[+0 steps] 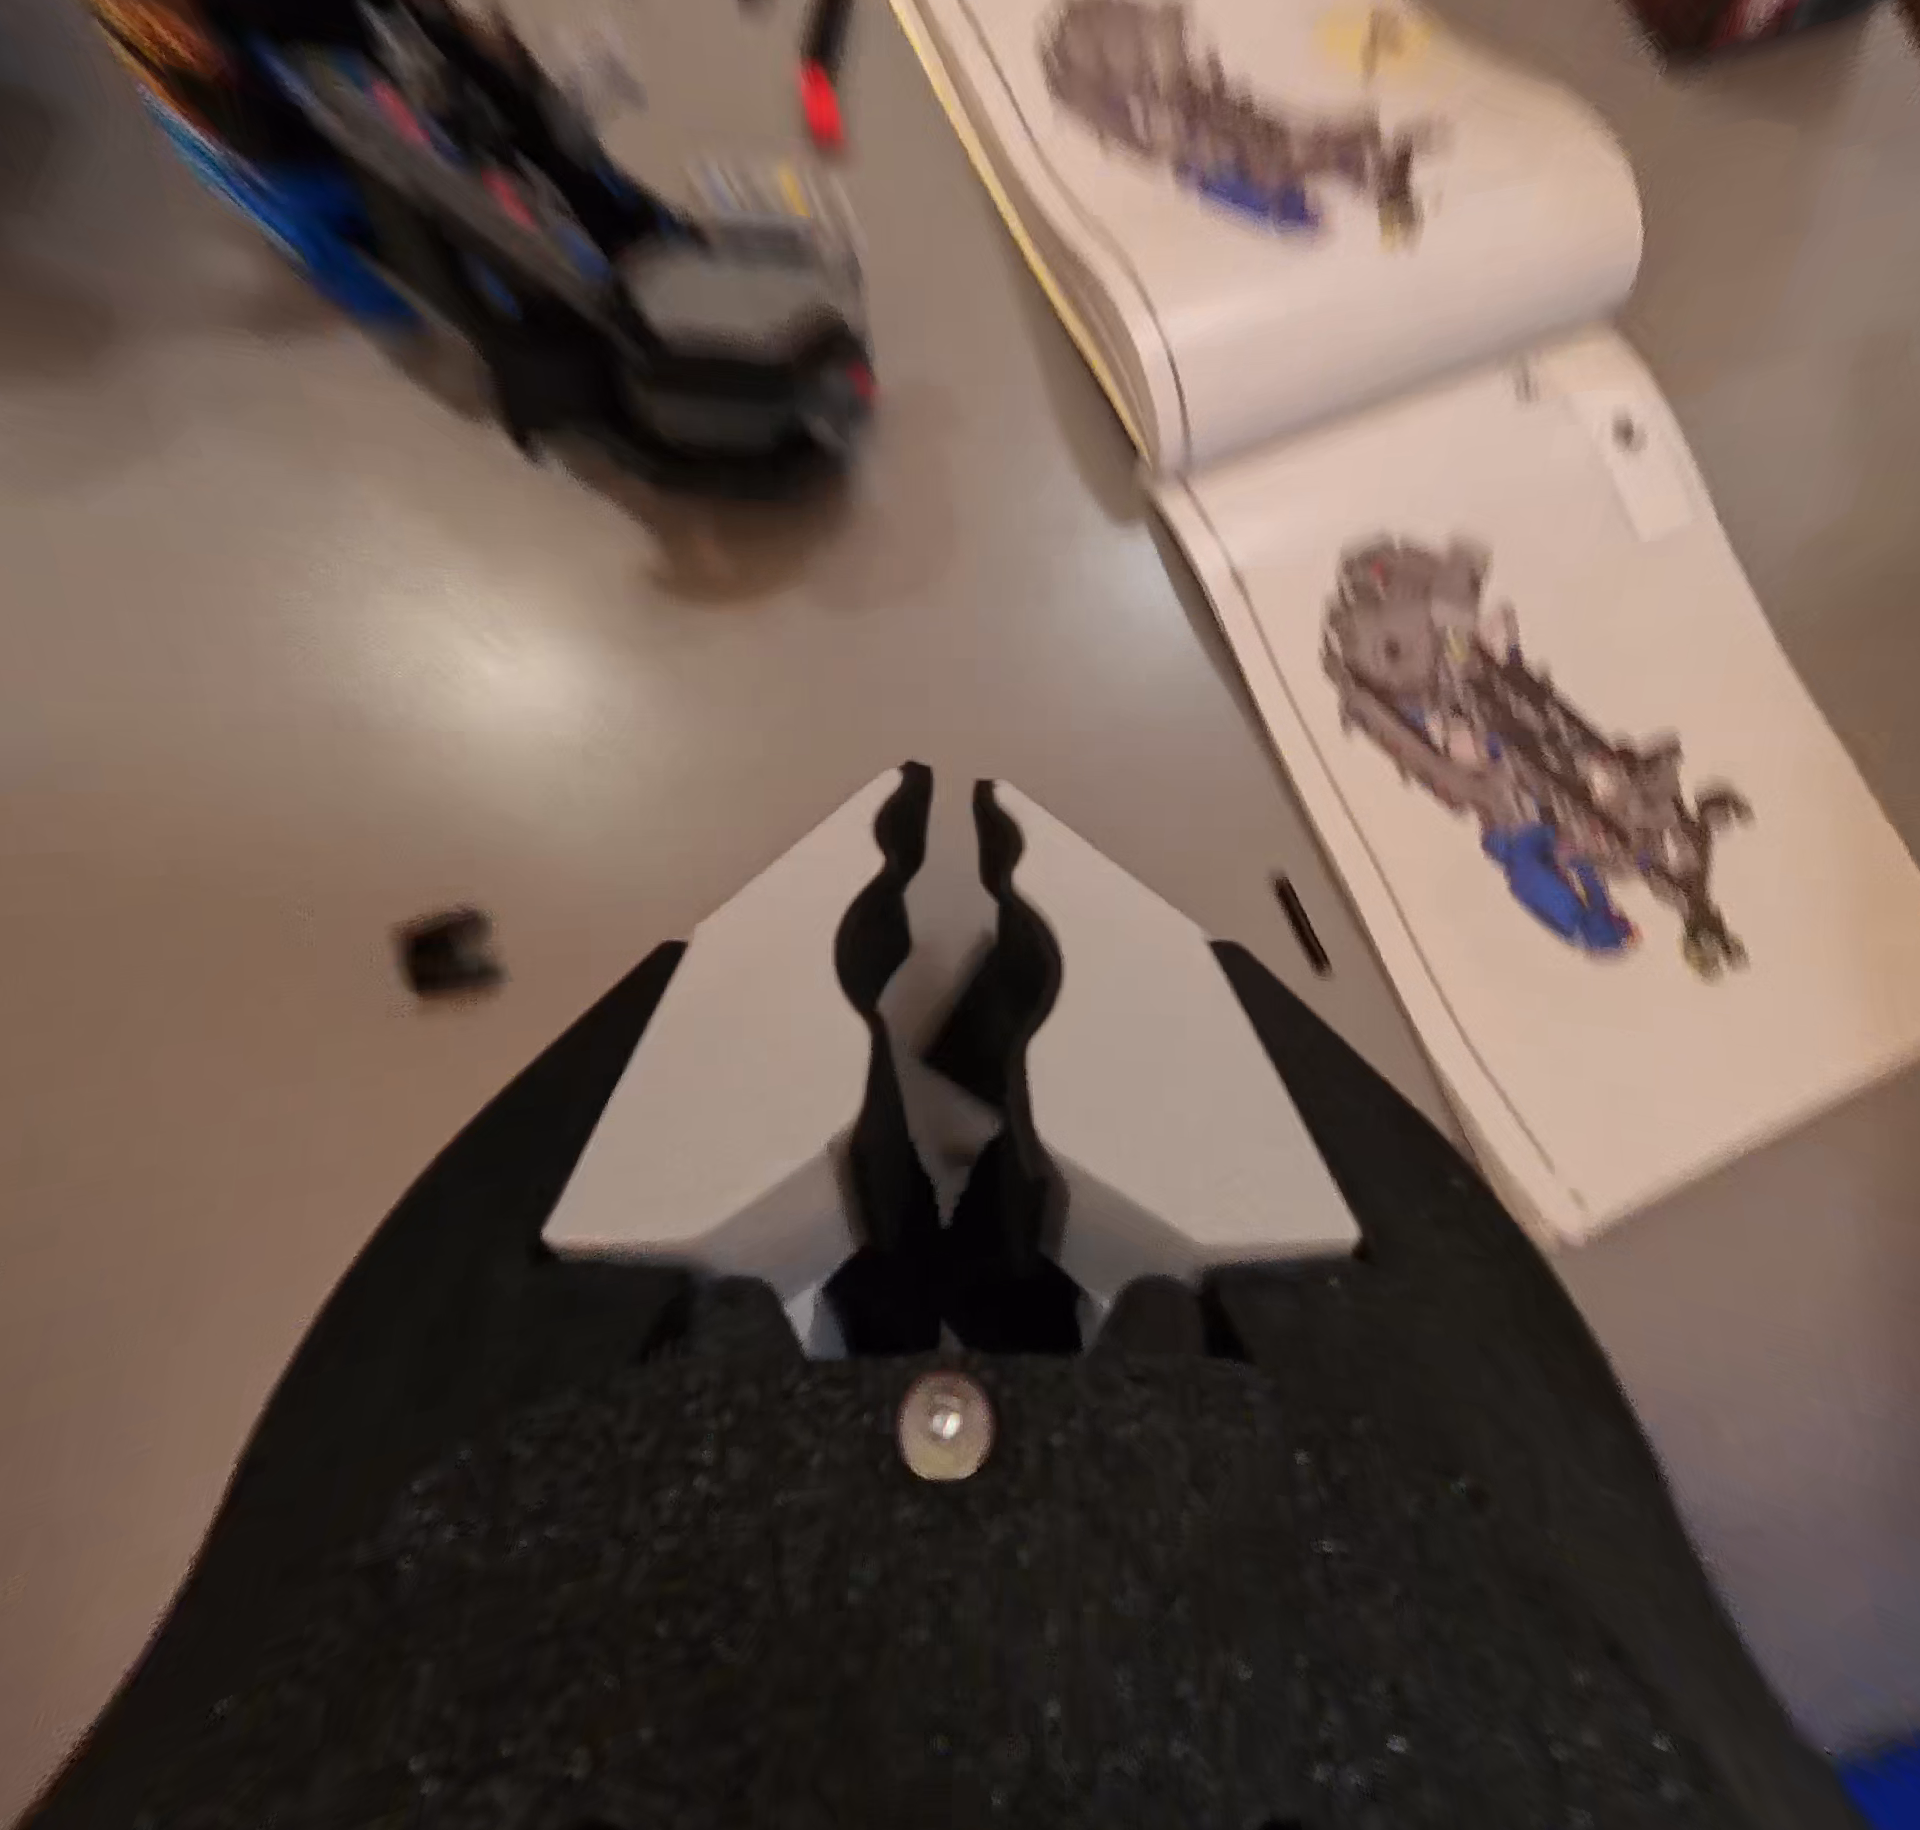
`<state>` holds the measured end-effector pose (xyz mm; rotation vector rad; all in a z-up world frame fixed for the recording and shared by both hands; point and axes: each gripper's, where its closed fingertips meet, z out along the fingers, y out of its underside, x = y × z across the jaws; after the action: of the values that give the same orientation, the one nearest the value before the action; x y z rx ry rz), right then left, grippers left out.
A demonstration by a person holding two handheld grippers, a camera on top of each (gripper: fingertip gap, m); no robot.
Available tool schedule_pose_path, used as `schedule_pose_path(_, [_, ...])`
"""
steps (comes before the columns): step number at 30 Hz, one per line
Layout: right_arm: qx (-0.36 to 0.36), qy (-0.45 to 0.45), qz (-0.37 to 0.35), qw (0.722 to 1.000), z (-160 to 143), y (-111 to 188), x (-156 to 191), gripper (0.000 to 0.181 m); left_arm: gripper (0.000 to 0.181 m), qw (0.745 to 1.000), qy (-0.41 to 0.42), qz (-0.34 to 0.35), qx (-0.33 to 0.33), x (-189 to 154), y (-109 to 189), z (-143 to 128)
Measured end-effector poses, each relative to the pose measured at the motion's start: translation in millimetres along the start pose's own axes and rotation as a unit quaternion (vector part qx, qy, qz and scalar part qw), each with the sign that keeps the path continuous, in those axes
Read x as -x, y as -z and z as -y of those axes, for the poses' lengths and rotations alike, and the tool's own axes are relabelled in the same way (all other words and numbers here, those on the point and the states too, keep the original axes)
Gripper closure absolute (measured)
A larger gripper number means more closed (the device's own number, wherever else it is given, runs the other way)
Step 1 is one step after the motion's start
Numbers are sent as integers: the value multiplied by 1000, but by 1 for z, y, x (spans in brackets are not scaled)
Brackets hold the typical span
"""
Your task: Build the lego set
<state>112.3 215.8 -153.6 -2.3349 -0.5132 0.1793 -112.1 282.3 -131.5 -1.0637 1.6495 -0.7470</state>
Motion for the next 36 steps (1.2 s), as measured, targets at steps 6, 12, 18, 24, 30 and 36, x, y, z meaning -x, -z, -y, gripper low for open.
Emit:
schedule_pose_path(6, [-139, 83, 108, 981, 115, -22, 103, 158, 172, 999, 34, 19, 0, 10, -1, 1])
schedule_pose_path(12, [-114, 103, 195, 969, 155, -55, 167, 161, 173, 997, 45, 63, -13, 22, 2, 5])
schedule_pose_path(18, [-108, 68, 175, 976, 159, -75, 182, 170, 172, 986, -78, 146, -14, 25, 7, 13])
schedule_pose_path(24, [-107, 35, 198, 974, 157, -76, 183, 177, 173, 979, -115, 166, -23, 20, 8, 19])
schedule_pose_path(30, [-106, 37, 147, 983, 159, -82, 178, 179, 172, 974, -124, 192, 0, 27, 7, 14])
schedule_pose_path(36, [-101, 23, 140, 985, 155, -82, 175, 179, 173, 976, -116, 184, 1, 24, 5, 13])
